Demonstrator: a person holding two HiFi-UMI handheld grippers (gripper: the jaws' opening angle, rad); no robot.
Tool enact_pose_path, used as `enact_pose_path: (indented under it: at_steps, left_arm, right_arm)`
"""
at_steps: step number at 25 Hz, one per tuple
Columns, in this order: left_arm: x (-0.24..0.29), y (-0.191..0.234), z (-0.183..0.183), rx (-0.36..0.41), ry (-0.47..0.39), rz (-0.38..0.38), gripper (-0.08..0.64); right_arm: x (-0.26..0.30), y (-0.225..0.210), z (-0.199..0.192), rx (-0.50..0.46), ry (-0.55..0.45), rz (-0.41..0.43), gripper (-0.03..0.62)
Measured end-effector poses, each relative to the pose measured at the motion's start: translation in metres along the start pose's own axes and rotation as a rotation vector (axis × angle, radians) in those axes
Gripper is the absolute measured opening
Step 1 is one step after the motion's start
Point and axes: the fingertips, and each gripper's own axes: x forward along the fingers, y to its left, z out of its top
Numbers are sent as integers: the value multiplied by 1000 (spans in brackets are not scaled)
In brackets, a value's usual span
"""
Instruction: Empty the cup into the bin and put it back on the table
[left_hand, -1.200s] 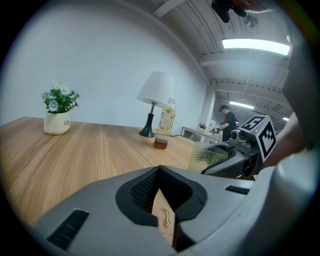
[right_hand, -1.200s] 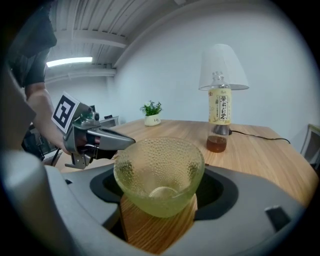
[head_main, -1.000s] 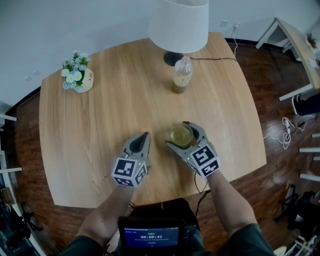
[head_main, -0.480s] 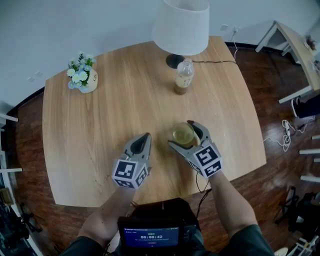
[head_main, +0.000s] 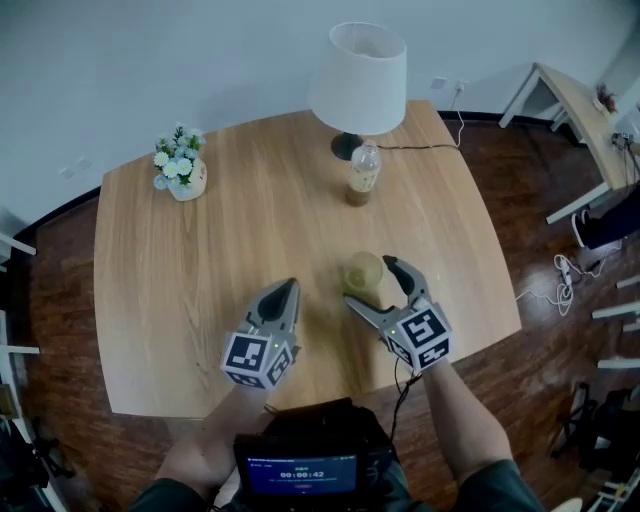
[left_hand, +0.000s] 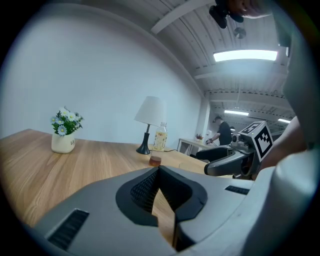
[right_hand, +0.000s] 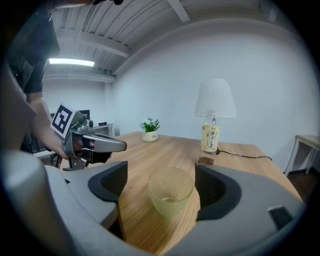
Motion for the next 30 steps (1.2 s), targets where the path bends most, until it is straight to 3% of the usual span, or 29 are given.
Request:
enact_pose_path:
  at_steps: [4, 10, 12, 14, 17, 19, 23, 24, 26, 30]
  left_arm:
    - [-16, -6, 24, 10, -58, -13, -2]
    - [-42, -25, 63, 64, -152, -82, -2]
    - [-50, -28, 71, 74, -175, -92, -2]
    - [-59, -32, 77, 86, -192, -100, -2]
    - [-71, -38, 88, 105, -215, -93, -2]
    - [-80, -40, 97, 110, -241, -86, -2]
    - [-99, -52, 111, 135, -280, -81, -2]
    - [-103, -55, 114, 143, -289, -80, -2]
    - [-112, -63, 120, 154, -307, -72, 0]
    - [-131, -79, 122, 163, -332, -22, 0]
  right_arm:
    - [-20, 11, 25, -5, -42, -11, 419]
    - [-57, 26, 66, -77, -133, -72, 219]
    - [-67, 31, 74, -100, -149, -84, 210]
    - [-80, 37, 82, -104, -147, -105, 159]
    - [-97, 44, 97, -111, -190, -119, 151]
    - [-107, 49, 105, -131, -219, -123, 95]
    - [-129, 58, 106, -217, -213, -124, 95]
    - [-136, 59, 107, -208, -218, -128, 95]
    - [-151, 58, 112, -170, -234, -141, 13]
    - [-186, 62, 118, -133, -269, -112, 9]
